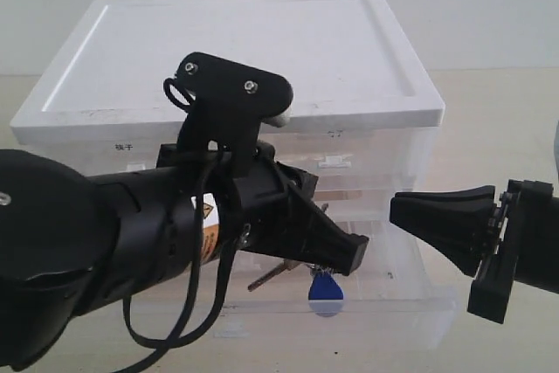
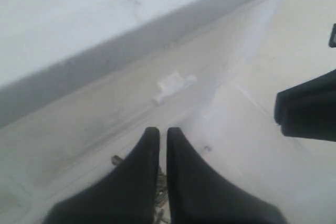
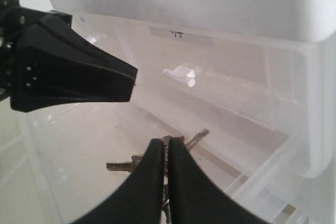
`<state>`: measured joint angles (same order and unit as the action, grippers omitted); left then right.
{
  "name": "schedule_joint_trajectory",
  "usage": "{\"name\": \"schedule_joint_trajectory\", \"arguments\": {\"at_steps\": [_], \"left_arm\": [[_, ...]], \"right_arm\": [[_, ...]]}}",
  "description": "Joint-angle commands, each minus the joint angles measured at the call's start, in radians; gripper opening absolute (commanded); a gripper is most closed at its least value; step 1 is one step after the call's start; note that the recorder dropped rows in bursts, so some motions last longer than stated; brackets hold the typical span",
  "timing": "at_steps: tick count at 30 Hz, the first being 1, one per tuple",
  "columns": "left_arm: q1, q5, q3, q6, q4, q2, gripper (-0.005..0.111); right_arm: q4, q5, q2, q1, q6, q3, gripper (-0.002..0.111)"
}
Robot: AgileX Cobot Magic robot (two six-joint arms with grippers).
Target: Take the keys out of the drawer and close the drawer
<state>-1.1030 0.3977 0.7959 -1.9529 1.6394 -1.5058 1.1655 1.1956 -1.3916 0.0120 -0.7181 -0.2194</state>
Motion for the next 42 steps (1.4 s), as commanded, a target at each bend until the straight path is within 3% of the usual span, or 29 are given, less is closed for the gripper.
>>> {"name": "schedule_joint_trajectory", "arguments": {"at_steps": [1, 4, 6, 11, 12, 14, 17, 21, 28, 34, 39, 42], "left_arm": [[-0.013, -0.051, -0.004, 0.017, -0.005, 0.031, 0.004], [-0.013, -0.124, -0.004, 0.034, -0.005, 0.023, 0.007], [-0.013, -0.140, -0.004, 0.056, -0.005, 0.000, 0.020], [-0.013, -0.107, -0.004, 0.056, -0.041, -0.088, 0.074], [-0.013, -0.083, -0.004, 0.056, -0.059, -0.103, 0.077], [-0.013, -0.031, -0.004, 0.056, -0.073, -0.133, 0.075], [-0.010, 0.011, -0.004, 0.056, -0.088, -0.161, 0.062], [0.011, -0.099, -0.004, 0.056, -0.077, -0.172, 0.045], [0.085, -0.191, -0.004, 0.056, -0.093, -0.186, 0.054], [0.126, -0.291, -0.004, 0.061, -0.100, -0.192, 0.050], [0.126, -0.294, -0.004, 0.112, -0.100, -0.201, 0.009], [0.126, -0.275, -0.004, 0.116, -0.100, -0.201, 0.005]], "right_arm": [[-0.004, 0.004, -0.002, -0.003, 0.000, -0.001, 0.000], [-0.004, 0.004, -0.002, -0.003, 0.000, -0.001, 0.000], [-0.001, 0.005, -0.002, -0.003, 0.000, -0.001, 0.000], [0.015, -0.004, -0.002, -0.003, -0.006, -0.001, 0.000], [0.015, -0.004, -0.002, -0.003, -0.006, -0.001, 0.000], [0.015, -0.003, -0.002, -0.003, -0.006, -0.001, 0.000], [0.015, 0.009, -0.002, -0.003, -0.006, -0.001, 0.000], [0.015, 0.026, -0.002, -0.003, -0.006, -0.001, 0.000], [0.023, 0.026, -0.002, -0.003, -0.006, -0.001, 0.000], [0.023, 0.026, -0.002, -0.003, -0.006, -0.001, 0.000], [0.023, 0.026, -0.002, -0.003, -0.006, -0.001, 0.000], [0.023, 0.026, -0.002, -0.003, -0.006, -0.001, 0.000]]}}
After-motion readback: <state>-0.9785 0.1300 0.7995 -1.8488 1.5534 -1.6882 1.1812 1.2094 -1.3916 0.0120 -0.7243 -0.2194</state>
